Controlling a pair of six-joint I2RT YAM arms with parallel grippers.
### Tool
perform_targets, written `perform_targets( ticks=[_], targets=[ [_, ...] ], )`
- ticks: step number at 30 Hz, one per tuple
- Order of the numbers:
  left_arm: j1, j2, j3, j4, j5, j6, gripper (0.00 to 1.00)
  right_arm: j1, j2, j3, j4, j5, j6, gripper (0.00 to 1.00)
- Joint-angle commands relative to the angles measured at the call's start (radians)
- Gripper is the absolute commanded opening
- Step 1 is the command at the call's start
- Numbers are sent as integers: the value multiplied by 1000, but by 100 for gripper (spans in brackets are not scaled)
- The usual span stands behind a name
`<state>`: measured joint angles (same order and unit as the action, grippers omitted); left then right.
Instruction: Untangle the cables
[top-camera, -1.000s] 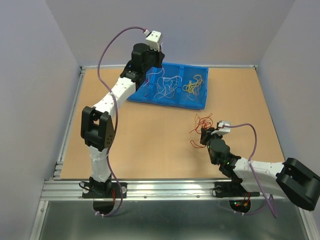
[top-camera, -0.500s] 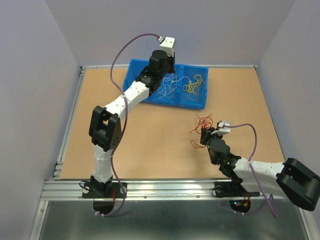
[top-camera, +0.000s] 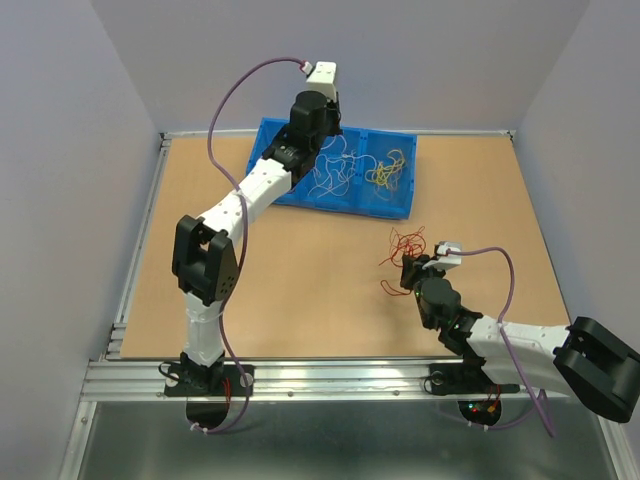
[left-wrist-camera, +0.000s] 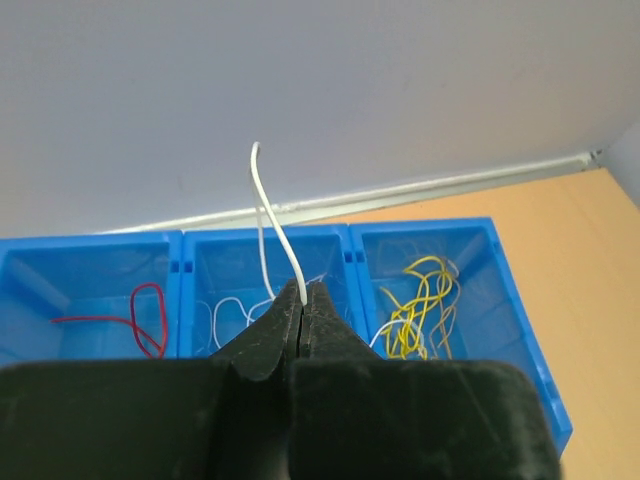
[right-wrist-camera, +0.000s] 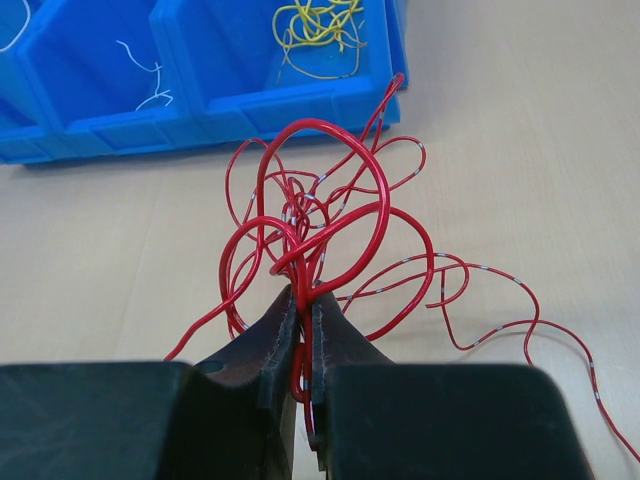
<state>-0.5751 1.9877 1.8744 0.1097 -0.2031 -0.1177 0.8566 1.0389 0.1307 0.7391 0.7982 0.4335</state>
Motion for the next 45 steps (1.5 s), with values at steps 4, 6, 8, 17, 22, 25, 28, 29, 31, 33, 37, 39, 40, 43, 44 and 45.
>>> perform_targets(
  ticks=[4,6,8,17,22,25,28,29,31,33,37,39,40,43,44,45],
  targets=[
    [23,-125,48,76,-25,-36,0,-7,-11,-17,28,10,-6,1],
    [30,-136,51,73,-28,-43,0,-5,-11,-17,26,10,-4,1],
    [44,-147,54,76,-24,-51,0,-7,-11,-16,26,10,-4,1],
    [58,-153,34,76,-12,-63,0,-5,9,-6,26,4,1,1],
    [58,-124,37,59,-10,-80,0,-5,6,-8,26,6,-1,1],
    [55,-101,40,38,-13,-94,0,-5,3,-9,26,7,-1,1],
    [49,-75,32,31,-16,-108,0,-7,4,-8,26,4,-1,1],
    [46,-69,35,24,-19,-112,0,-5,4,-8,28,6,1,1],
    [35,-44,37,18,-30,-119,0,-7,10,-5,26,6,-1,1],
    [26,-23,42,15,-39,-122,0,-7,15,-3,26,7,-1,1],
    [-3,3,57,5,-85,-119,0,-5,13,-3,26,6,1,0],
    [-20,19,60,4,-101,-115,0,-5,12,-3,26,4,1,1],
    [-26,23,63,2,-105,-115,0,-5,12,-5,26,6,2,1],
    [-45,45,75,-4,-117,-111,0,-5,7,-6,28,6,-1,1],
    [-48,49,80,-5,-122,-108,0,-7,7,-8,26,7,-1,1],
    [-52,59,86,-7,-124,-105,0,-7,6,-8,26,10,-2,1]
  ],
)
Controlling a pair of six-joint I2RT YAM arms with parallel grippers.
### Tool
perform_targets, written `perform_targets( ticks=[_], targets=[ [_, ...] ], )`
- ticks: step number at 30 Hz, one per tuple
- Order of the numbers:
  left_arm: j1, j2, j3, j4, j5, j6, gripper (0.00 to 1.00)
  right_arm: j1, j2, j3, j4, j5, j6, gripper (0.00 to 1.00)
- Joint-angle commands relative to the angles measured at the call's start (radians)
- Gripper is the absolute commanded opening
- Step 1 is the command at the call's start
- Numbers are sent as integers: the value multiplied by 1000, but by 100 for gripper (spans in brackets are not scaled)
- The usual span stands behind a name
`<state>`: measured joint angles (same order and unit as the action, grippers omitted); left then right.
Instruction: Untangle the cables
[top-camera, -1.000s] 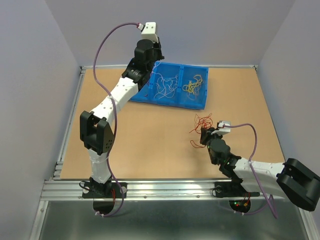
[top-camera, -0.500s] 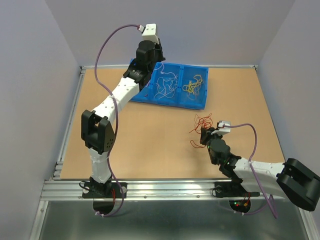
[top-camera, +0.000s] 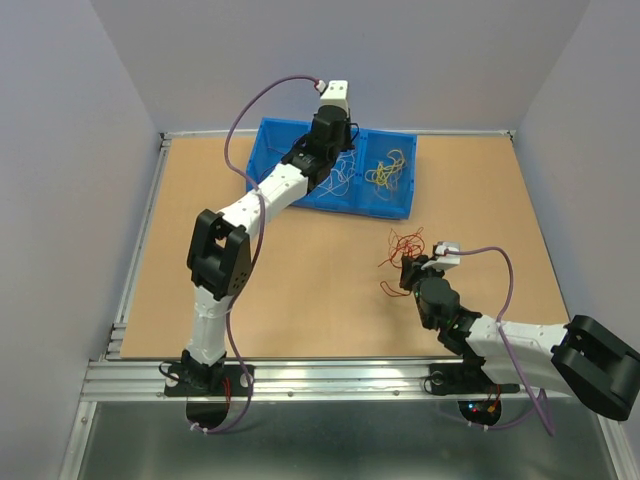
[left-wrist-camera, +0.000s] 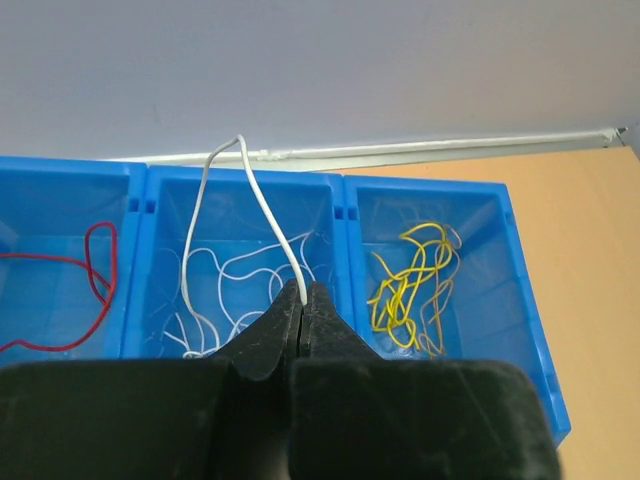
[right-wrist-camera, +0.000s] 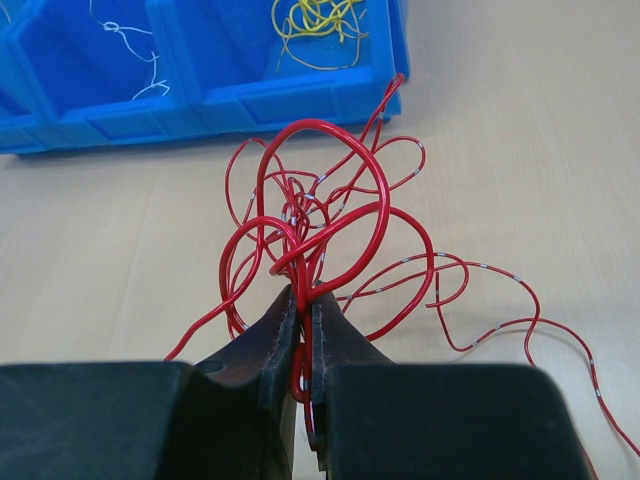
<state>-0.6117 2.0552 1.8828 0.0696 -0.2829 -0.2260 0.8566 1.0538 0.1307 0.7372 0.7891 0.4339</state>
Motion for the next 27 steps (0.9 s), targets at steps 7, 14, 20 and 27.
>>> perform_targets(
  ticks=[7,14,20,27],
  targets=[
    [-33,-10,130,18,-70,42,0,-7,-29,-16,28,16,-6,1],
    [-57,6,118,27,-72,65,0,-7,-32,-17,27,12,-6,1],
    [-60,43,141,21,-3,88,0,-5,-49,-23,25,9,-7,0],
    [-79,66,137,21,93,114,0,-7,-54,-25,24,4,-7,1]
  ],
)
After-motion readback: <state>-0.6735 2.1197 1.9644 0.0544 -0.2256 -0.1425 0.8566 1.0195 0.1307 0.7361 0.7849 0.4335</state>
